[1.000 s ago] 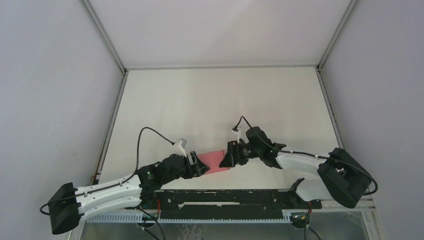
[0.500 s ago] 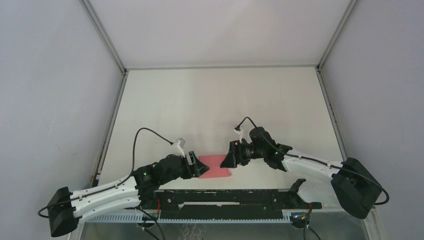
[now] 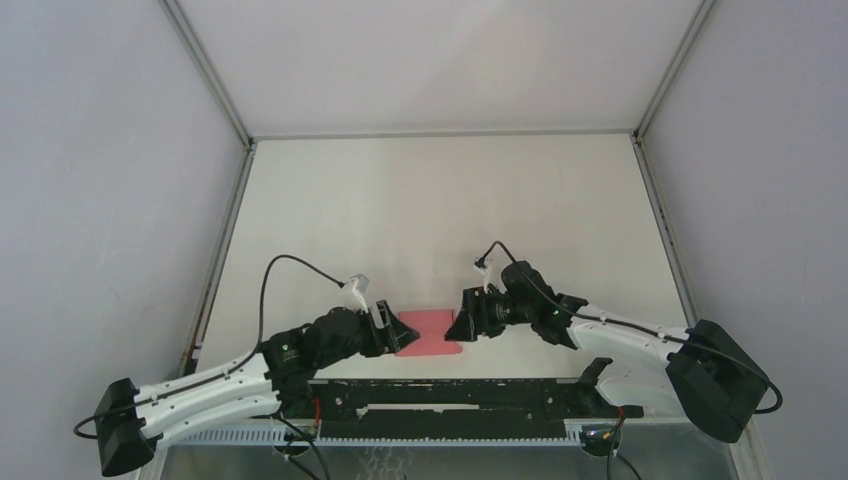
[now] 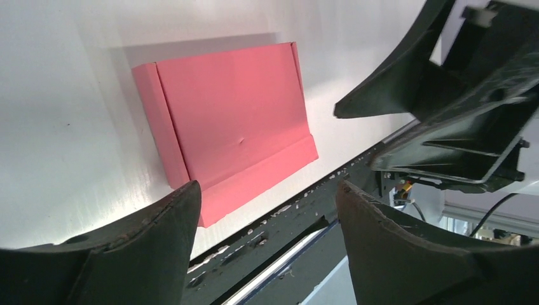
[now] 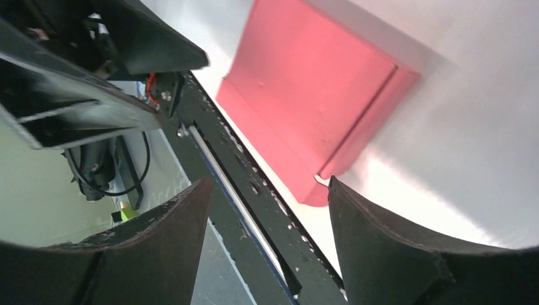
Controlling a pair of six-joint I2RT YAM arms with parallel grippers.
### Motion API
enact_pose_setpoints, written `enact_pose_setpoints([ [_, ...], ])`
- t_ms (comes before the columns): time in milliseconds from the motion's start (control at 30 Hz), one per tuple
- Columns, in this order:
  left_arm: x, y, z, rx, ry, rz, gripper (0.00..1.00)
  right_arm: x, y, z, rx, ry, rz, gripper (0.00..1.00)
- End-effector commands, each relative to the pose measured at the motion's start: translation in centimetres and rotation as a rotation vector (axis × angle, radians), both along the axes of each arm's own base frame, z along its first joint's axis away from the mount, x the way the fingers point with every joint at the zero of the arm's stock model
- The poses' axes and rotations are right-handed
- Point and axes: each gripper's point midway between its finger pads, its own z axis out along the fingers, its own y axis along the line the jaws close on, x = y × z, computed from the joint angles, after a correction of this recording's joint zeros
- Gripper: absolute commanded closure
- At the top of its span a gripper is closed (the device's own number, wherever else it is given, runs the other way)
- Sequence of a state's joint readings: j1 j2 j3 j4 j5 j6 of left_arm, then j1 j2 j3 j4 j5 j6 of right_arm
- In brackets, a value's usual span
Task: Fold the paper box
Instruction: Close the paper box at the center of the board.
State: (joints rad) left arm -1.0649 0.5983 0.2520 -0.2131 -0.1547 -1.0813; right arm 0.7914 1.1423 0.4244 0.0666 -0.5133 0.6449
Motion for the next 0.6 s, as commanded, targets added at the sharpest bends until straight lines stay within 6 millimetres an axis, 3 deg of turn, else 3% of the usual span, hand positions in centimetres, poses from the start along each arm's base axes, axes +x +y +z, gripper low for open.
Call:
enact_pose_setpoints([
  [0, 0.1, -0.2, 0.8, -0.037, -0.004, 0.015, 0.14, 0.2, -0.1, -0.6, 0.006, -0.010, -0.037, 0.23],
  [300, 0.2, -0.2, -1.2, -0.004, 0.015, 0.019, 0.08, 0.7, 0.7, -1.8, 0.009, 0.006, -0.038, 0.16],
  [567, 0.3, -0.4, -1.7, 0.000, 0.014, 0.018, 0.05, 0.5, 1.2, -1.8, 0.024, 0.010, -0.022, 0.08],
])
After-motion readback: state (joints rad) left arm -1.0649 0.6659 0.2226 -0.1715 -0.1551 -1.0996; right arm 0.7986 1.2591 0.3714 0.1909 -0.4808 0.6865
